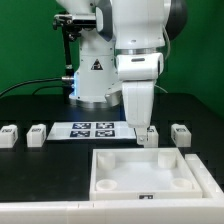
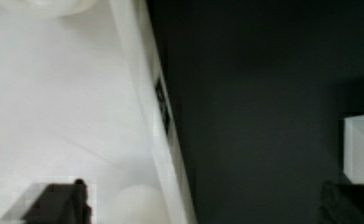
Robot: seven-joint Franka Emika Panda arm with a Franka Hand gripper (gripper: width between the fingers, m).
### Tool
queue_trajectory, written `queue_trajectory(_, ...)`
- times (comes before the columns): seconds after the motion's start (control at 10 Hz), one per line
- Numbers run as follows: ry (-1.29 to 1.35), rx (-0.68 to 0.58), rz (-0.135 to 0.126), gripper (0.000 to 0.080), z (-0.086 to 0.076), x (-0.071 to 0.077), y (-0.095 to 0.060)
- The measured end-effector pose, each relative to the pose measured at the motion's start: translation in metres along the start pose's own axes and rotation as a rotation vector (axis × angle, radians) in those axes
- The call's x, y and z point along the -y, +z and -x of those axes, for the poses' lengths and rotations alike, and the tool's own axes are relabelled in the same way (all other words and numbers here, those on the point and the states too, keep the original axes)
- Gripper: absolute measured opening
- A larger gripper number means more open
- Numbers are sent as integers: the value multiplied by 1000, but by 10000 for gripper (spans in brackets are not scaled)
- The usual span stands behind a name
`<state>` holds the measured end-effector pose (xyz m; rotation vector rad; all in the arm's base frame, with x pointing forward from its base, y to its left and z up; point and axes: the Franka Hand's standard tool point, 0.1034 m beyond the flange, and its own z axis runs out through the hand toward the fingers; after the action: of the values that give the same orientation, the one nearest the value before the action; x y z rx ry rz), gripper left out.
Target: Assemble one leg
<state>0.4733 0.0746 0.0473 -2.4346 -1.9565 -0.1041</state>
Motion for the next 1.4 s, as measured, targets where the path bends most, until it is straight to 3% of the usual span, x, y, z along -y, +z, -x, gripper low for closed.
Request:
queue_trajectory(0.2,74,-1,-3,649,0,0,1)
queue_trajectory(0.5,434,-12,-4,649,2,3,2)
queue_trajectory(0.7,726,-21,-17,649,0,16,4)
queue_trajectory(0.9,1045,-28,-33,649,-17,22,4)
queue_trajectory(1.2,1454,-35,-64,649,-57,42,10)
queue_trajectory(1.4,1456,-33,-74,649,-84,55,16)
